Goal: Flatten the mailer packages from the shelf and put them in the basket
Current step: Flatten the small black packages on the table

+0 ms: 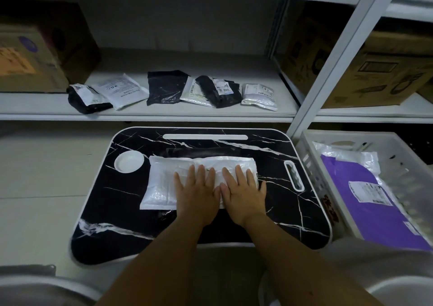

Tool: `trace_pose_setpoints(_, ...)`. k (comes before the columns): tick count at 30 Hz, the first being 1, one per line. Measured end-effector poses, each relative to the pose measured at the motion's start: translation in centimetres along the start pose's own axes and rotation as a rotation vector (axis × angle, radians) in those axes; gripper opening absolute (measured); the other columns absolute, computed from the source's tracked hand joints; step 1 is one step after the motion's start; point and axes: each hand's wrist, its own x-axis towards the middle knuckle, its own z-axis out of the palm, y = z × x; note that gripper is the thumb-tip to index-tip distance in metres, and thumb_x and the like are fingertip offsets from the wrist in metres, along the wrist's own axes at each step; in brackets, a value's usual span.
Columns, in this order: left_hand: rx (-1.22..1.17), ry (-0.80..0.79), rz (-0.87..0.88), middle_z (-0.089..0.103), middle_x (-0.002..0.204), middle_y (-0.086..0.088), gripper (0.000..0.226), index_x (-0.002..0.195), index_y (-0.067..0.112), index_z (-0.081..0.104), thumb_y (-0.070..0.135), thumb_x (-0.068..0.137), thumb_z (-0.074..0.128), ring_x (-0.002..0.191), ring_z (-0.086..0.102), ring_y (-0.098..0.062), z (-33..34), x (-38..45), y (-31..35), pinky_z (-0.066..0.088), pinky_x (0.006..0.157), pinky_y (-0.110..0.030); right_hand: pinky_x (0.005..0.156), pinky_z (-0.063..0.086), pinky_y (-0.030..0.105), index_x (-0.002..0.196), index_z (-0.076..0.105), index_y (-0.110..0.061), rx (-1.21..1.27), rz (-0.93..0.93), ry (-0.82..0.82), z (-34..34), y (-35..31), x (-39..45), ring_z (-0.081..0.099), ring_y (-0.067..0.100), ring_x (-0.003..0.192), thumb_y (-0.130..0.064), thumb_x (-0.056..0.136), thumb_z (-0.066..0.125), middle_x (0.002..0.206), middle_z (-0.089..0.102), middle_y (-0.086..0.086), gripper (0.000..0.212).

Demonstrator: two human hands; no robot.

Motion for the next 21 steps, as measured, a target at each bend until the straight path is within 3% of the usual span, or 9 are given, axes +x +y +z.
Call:
trace_pose_setpoints(4, -0.02, -0.033, -0.015, 0.005, 0.161, -0.003, 0.061, 0.153, 0.019, 0.004, 0.049, 0.1, 0.008, 0.149, -0.002, -0.025, -0.6, 0.6, 0.0, -0.001, 0.114, -0.061, 0.116, 0.014, 0.055, 0.15, 0.022, -0.037, 0.038, 0.032, 0.003, -0.2, -0.4, 0.9, 0.018, 0.027, 0.145, -0.05, 0.101, 0.018, 0.157, 0.023, 0.005, 0.051)
trace_pose_setpoints(7, -0.065, -0.018, -0.026, 0.02, 0.158, -0.004, 0.058, 0.151, 0.015, 0.02, 0.044, 0.101, 0.013, 0.147, 0.012, -0.025, -1.0, 1.3, -0.1, 0.01, 0.115, -0.053, 0.108, 0.03, 0.047, 0.134, 0.041, -0.023, -0.016, 0.063, 0.086, -0.8, -1.2, 1.5, 0.046, 0.028, 0.122, -0.047, 0.1, 0.025, 0.128, 0.049, 0.012, 0.045)
trace_pose_setpoints(9, -0.109, 0.064, -0.053, 0.041, 0.145, -0.01, 0.048, 0.137, 0.008, 0.043, 0.035, 0.102, 0.025, 0.135, 0.032, -0.024, -1.7, 1.9, -0.5, 0.03, 0.111, -0.039, 0.108, 0.029, 0.047, 0.127, 0.045, -0.017, -0.075, 0.127, 0.132, -1.8, -2.3, 2.3, 0.047, 0.03, 0.12, -0.043, 0.099, 0.029, 0.127, 0.051, 0.014, 0.041)
trace_pose_setpoints(11, -0.17, 0.098, -0.116, 0.038, 0.143, -0.017, 0.045, 0.131, 0.003, 0.049, 0.032, 0.101, 0.032, 0.136, 0.028, -0.027, -2.2, 2.3, -1.2, 0.034, 0.109, -0.034, 0.115, 0.02, 0.05, 0.134, 0.043, -0.014, -0.095, 0.096, 0.17, -2.3, -3.7, 3.1, 0.029, 0.032, 0.139, -0.035, 0.099, 0.034, 0.143, 0.041, 0.015, 0.041)
trace_pose_setpoints(13, -0.14, 0.062, -0.14, 0.015, 0.156, -0.02, 0.054, 0.144, 0.009, 0.034, 0.042, 0.101, 0.029, 0.147, 0.005, -0.032, -2.2, 2.0, -2.2, 0.018, 0.118, -0.042, 0.118, 0.013, 0.051, 0.14, 0.038, -0.017, -0.053, -0.115, 0.166, -2.1, -5.1, 3.5, 0.009, 0.027, 0.149, -0.031, 0.1, 0.038, 0.157, 0.026, 0.008, 0.043)
trace_pose_setpoints(15, -0.085, -0.017, -0.158, -0.003, 0.161, -0.01, 0.056, 0.151, 0.033, 0.011, 0.052, 0.099, 0.016, 0.146, -0.01, -0.036, -1.4, 1.1, -3.4, 0.004, 0.114, -0.058, 0.119, 0.006, 0.05, 0.145, 0.033, -0.026, -0.031, -0.276, 0.076, -1.5, -5.5, 3.4, 0.003, 0.023, 0.15, -0.031, 0.102, 0.033, 0.16, 0.02, -0.001, 0.043)
trace_pose_setpoints(17, -0.126, -0.09, -0.195, -0.015, 0.16, -0.001, 0.056, 0.148, 0.048, -0.007, 0.061, 0.096, 0.01, 0.145, -0.014, -0.039, -0.6, 0.5, -4.5, 0.006, 0.11, -0.066, 0.119, 0.0, 0.051, 0.15, 0.023, -0.034, -0.064, -0.268, -0.007, -1.0, -4.9, 3.5, -0.001, 0.022, 0.15, -0.037, 0.103, 0.026, 0.162, 0.013, -0.005, 0.047)
trace_pose_setpoints(21, -0.215, -0.146, -0.296, -0.02, 0.159, -0.004, 0.067, 0.146, 0.047, -0.016, 0.071, 0.09, 0.011, 0.144, -0.011, -0.042, 0.3, 0.4, -4.9, 0.016, 0.11, -0.064, 0.116, -0.007, 0.058, 0.148, 0.016, -0.05, -0.065, -0.139, -0.082, -0.8, -4.4, 3.7, -0.01, 0.031, 0.148, -0.051, 0.101, 0.016, 0.163, 0.002, -0.004, 0.047)
